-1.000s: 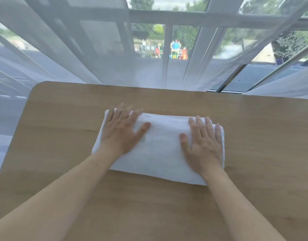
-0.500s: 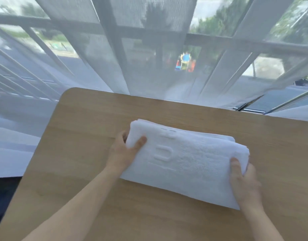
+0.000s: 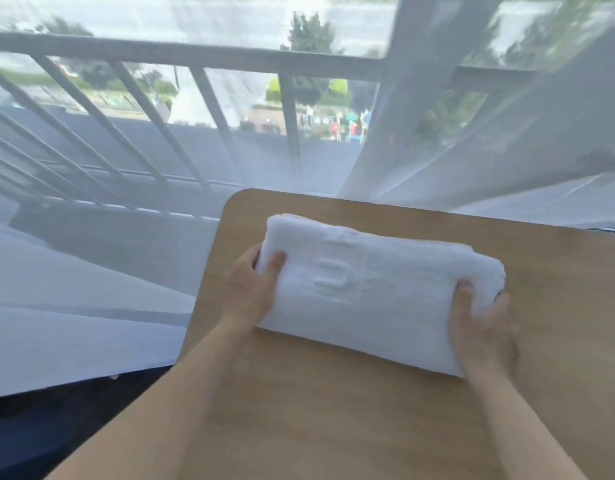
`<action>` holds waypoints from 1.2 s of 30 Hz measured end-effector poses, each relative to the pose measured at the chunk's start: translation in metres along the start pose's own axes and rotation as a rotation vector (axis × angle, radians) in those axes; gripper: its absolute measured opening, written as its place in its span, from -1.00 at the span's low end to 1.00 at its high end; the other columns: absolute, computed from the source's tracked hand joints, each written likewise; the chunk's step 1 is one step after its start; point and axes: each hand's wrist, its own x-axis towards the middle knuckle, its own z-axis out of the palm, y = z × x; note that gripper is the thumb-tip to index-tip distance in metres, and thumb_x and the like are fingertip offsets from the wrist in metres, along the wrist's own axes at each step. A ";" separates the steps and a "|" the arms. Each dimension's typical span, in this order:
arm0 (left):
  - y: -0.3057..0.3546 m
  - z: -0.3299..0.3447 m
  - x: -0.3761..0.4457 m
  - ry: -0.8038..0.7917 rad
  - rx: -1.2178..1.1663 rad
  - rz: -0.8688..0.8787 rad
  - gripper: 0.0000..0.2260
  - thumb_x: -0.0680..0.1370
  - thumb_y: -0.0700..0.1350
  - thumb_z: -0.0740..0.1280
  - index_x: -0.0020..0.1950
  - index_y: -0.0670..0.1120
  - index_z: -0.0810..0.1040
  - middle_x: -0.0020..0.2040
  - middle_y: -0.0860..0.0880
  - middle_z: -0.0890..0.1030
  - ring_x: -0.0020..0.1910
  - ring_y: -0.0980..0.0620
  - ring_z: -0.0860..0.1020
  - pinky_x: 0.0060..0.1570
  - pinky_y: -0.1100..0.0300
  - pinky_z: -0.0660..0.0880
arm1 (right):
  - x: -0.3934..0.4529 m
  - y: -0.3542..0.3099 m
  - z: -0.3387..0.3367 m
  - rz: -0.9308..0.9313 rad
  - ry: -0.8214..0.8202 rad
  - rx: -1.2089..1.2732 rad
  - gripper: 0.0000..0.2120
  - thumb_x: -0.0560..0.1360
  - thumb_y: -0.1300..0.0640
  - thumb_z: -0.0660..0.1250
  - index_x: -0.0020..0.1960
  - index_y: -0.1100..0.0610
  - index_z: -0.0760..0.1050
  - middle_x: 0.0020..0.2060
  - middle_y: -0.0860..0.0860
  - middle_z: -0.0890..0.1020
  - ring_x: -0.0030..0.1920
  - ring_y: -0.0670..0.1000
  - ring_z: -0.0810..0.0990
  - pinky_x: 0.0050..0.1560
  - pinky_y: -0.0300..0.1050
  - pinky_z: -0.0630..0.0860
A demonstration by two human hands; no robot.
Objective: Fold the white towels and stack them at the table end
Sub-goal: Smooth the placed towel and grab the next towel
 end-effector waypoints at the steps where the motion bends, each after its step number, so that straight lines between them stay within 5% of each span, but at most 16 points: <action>1: -0.007 -0.014 0.015 0.033 0.030 0.007 -0.83 0.60 0.11 0.35 -0.14 0.08 0.55 -0.35 0.19 0.57 -0.29 0.27 0.53 -0.34 0.46 0.35 | 0.000 -0.017 0.017 -0.020 -0.002 -0.006 -0.29 0.53 -0.37 0.11 0.36 0.21 0.32 0.22 0.30 0.54 0.20 0.34 0.52 0.07 0.14 0.40; 6: -0.029 -0.052 0.084 0.137 0.109 0.021 -0.66 0.60 0.18 0.31 -0.17 -0.07 0.56 -0.35 0.03 0.53 -0.28 -0.06 0.49 -0.26 0.11 0.30 | 0.012 -0.083 0.076 -0.066 -0.011 -0.013 -0.31 0.56 -0.35 0.11 0.46 0.15 0.28 0.33 0.22 0.50 0.30 0.29 0.47 0.22 0.13 0.38; 9: -0.024 -0.052 0.108 0.152 0.102 0.035 -0.59 0.60 0.19 0.29 -0.21 -0.14 0.53 -0.39 0.03 0.50 -0.34 0.00 0.45 -0.31 0.06 0.29 | 0.024 -0.096 0.089 -0.051 0.007 -0.027 -0.29 0.56 -0.37 0.08 0.49 0.12 0.24 0.35 0.21 0.49 0.32 0.29 0.47 0.26 0.13 0.37; 12: -0.023 -0.049 0.118 0.170 0.097 0.047 -0.54 0.59 0.20 0.29 -0.24 -0.18 0.46 -0.43 0.00 0.42 -0.45 0.14 0.37 -0.40 0.27 0.29 | 0.031 -0.100 0.094 -0.052 0.006 -0.048 -0.29 0.56 -0.38 0.04 0.48 0.12 0.25 0.34 0.19 0.50 0.32 0.27 0.46 0.25 0.13 0.37; 17: -0.025 -0.046 0.118 0.164 0.108 0.052 -0.55 0.60 0.22 0.26 -0.29 -0.12 0.41 -0.43 0.02 0.40 -0.44 0.13 0.38 -0.39 0.24 0.29 | 0.032 -0.098 0.096 -0.039 0.021 -0.044 -0.31 0.57 -0.40 0.00 0.46 0.08 0.27 0.32 0.18 0.53 0.30 0.27 0.48 0.22 0.15 0.37; 19: -0.022 -0.046 0.114 0.144 0.097 0.053 -0.63 0.63 0.18 0.24 -0.25 -0.03 0.45 -0.36 0.07 0.48 -0.32 0.07 0.45 -0.34 0.21 0.30 | 0.031 -0.097 0.092 -0.036 -0.037 -0.013 -0.33 0.58 -0.38 -0.02 0.48 0.07 0.24 0.36 0.16 0.50 0.34 0.26 0.45 0.26 0.15 0.34; 21: -0.016 -0.048 0.109 0.111 0.084 0.029 -0.72 0.66 0.15 0.20 0.04 -0.01 0.58 -0.09 -0.01 0.63 -0.03 -0.10 0.56 -0.10 0.11 0.41 | 0.030 -0.096 0.085 -0.032 -0.108 0.063 -0.35 0.60 -0.35 -0.02 0.50 0.07 0.23 0.40 0.11 0.47 0.35 0.24 0.44 0.26 0.09 0.32; 24: -0.011 -0.055 0.098 0.087 0.140 -0.010 -0.61 0.69 0.12 0.14 0.49 0.04 0.36 0.36 -0.09 0.55 0.32 -0.22 0.47 0.31 -0.11 0.36 | 0.016 -0.079 0.067 -0.002 -0.154 0.215 -0.52 0.64 -0.28 0.00 0.30 0.05 0.38 0.18 0.06 0.56 0.11 0.15 0.49 -0.01 -0.06 0.29; 27: -0.008 -0.058 0.071 0.115 0.213 0.133 -0.61 0.69 -0.01 0.18 0.52 0.01 0.33 0.46 -0.10 0.47 0.41 -0.19 0.41 0.36 -0.13 0.31 | -0.011 -0.039 0.042 -0.060 -0.202 0.203 -0.68 0.65 -0.23 0.03 0.11 -0.03 0.40 -0.07 -0.12 0.56 -0.01 0.01 0.53 -0.17 -0.12 0.32; 32: 0.006 -0.045 0.016 -0.002 0.363 0.216 -0.64 0.64 -0.01 0.30 0.43 -0.03 0.48 0.58 -0.24 0.25 0.59 -0.20 0.14 0.53 -0.14 0.09 | -0.029 0.006 -0.011 -0.090 -0.218 0.140 -0.72 0.68 -0.12 0.07 0.15 0.03 0.45 -0.08 -0.02 0.58 0.06 0.11 0.55 0.03 -0.02 0.38; 36: 0.046 -0.019 -0.026 -0.301 0.400 0.397 -0.60 0.64 0.03 0.30 0.46 -0.04 0.46 0.58 -0.13 0.28 0.58 -0.13 0.20 0.53 -0.10 0.15 | -0.037 0.022 -0.055 -0.134 -0.241 0.065 -0.73 0.65 -0.21 0.07 0.19 -0.10 0.41 0.09 -0.05 0.58 0.10 0.05 0.55 0.00 -0.09 0.32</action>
